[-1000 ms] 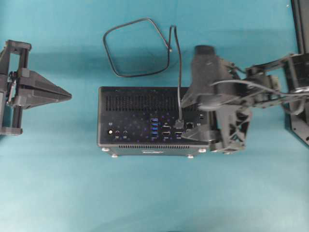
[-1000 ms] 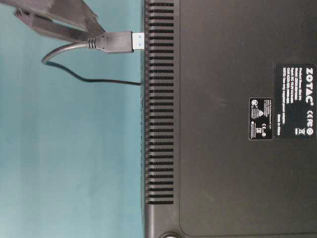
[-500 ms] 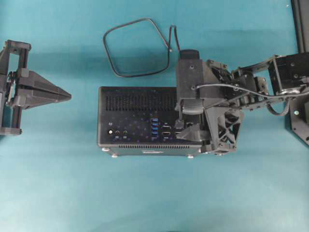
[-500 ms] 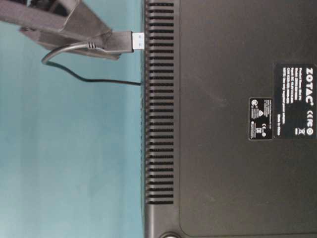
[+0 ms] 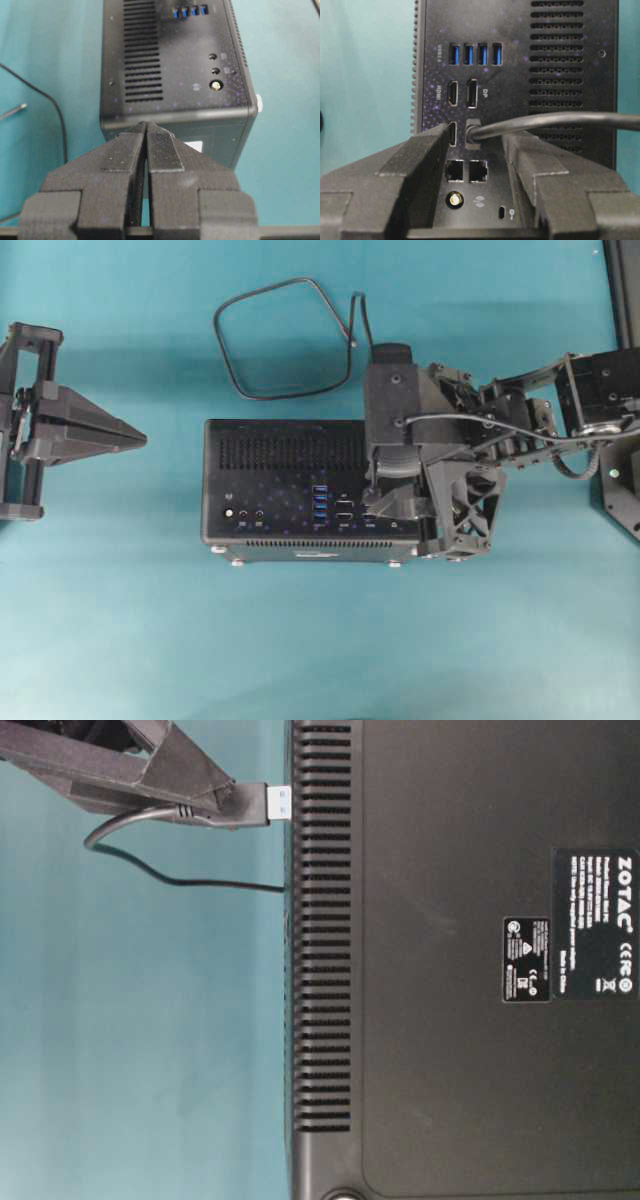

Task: Insert the USB into the PC box with both arms.
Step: 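Lower the right gripper and close it on the cable near the plug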

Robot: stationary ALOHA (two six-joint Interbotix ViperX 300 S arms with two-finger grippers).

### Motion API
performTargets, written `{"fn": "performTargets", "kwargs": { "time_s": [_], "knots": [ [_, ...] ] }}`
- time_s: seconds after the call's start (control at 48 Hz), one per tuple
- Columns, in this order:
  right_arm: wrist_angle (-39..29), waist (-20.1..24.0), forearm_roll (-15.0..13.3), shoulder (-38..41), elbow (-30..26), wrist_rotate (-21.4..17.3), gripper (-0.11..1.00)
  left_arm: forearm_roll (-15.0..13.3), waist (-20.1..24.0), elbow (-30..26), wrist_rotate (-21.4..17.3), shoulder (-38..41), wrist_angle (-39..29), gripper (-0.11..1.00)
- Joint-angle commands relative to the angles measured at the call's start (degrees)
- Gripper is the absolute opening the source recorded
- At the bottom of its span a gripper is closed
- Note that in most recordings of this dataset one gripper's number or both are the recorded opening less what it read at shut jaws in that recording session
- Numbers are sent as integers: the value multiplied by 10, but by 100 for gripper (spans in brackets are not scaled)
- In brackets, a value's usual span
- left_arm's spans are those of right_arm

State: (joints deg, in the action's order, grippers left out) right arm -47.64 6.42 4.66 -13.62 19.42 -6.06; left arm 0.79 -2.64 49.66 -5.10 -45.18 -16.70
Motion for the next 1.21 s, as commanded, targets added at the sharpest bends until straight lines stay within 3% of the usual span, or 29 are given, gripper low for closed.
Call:
{"fn": "performTargets", "kwargs": {
  "time_s": [0.0,0.25,0.396,0.667,1.188],
  "knots": [
    [4,0,-1,-5,-13,-4,47,2,-1,-15,1,-1,4,0],
    [5,4,-1,-4,-14,-4,19,2,-1,-13,2,-1,4,0],
    [5,3,-1,-3,-15,-4,11,2,-1,-13,2,-1,4,0],
    [4,6,-9,-2,-36,-4,9,2,-1,-13,3,-1,5,0],
    [31,30,-110,42,-81,-5,9,2,-1,-13,5,-1,5,0]
  ]
}}
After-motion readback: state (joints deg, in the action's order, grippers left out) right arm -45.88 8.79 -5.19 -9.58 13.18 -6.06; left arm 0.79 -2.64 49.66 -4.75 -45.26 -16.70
